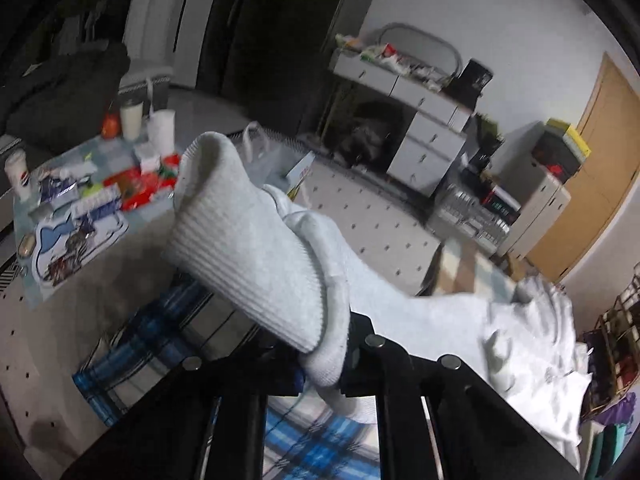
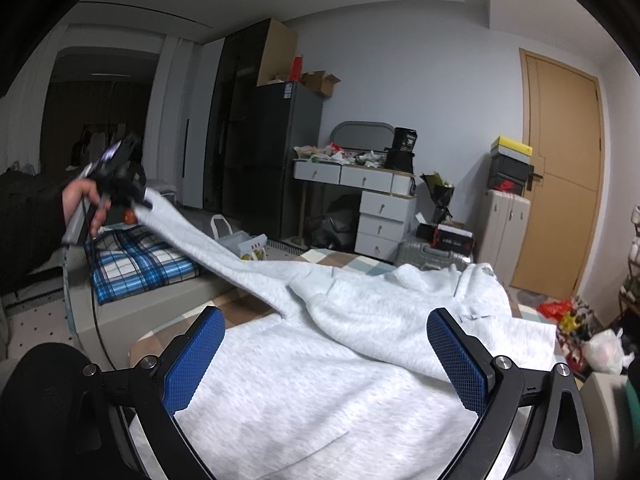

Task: Fold large clothes
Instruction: 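Grasp the other sleeve cuff with the left gripper and lift it, then fold the held sleeve across the body with the left gripper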

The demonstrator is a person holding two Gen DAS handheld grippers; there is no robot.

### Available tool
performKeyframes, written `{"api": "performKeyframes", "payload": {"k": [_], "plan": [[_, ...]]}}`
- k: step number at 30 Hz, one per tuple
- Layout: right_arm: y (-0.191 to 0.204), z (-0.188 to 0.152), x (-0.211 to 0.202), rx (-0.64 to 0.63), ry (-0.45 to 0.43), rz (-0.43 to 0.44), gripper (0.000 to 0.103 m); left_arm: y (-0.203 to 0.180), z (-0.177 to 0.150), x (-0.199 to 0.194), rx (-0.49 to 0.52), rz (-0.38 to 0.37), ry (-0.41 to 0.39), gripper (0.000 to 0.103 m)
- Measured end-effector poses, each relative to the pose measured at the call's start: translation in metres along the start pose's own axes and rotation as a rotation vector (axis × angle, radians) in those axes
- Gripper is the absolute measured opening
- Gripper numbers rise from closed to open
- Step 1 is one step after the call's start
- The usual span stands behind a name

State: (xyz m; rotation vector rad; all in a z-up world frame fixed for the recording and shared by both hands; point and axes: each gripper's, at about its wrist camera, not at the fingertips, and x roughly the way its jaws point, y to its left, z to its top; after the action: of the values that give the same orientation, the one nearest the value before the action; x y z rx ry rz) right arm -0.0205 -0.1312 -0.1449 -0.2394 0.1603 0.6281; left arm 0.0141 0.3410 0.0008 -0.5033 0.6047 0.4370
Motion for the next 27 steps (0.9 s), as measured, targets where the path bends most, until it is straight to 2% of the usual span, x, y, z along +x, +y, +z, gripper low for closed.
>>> {"api": "performKeyframes", "payload": {"k": [6, 11, 12, 15, 19, 21, 22, 24, 27], "plan": [[-0.014, 0.0, 0.005, 0.067, 0.028, -0.019, 0.102, -0.052, 0.019, -0.018, 0.066, -0.09, -0.054, 0.006], [-0.049, -0.001, 0.005, 0.248, 0.044, -0.027, 0.102, -0.141, 0.029, -0.04, 0.193, -0.219, -0.104, 0.006], [-0.056, -0.002, 0.004, 0.278, 0.044, -0.05, 0.102, -0.155, 0.03, -0.042, 0.214, -0.242, -0.112, 0.006], [-0.069, -0.001, -0.003, 0.308, 0.031, -0.121, 0.102, -0.228, 0.017, -0.05, 0.325, -0.336, -0.109, 0.006], [-0.093, -0.003, -0.013, 0.387, 0.008, -0.198, 0.102, -0.336, -0.031, -0.044, 0.491, -0.476, -0.039, 0.006], [-0.109, -0.007, -0.017, 0.437, 0.018, -0.289, 0.102, -0.374, -0.059, -0.034, 0.542, -0.526, 0.016, 0.006], [-0.116, -0.008, -0.019, 0.452, 0.03, -0.357, 0.102, -0.399, -0.083, -0.025, 0.564, -0.575, 0.067, 0.006], [-0.132, -0.011, -0.027, 0.474, 0.033, -0.49, 0.102, -0.433, -0.124, -0.008, 0.608, -0.642, 0.154, 0.006], [-0.16, -0.021, -0.04, 0.558, 0.023, -0.574, 0.102, -0.466, -0.176, 0.027, 0.631, -0.707, 0.276, 0.006]]}}
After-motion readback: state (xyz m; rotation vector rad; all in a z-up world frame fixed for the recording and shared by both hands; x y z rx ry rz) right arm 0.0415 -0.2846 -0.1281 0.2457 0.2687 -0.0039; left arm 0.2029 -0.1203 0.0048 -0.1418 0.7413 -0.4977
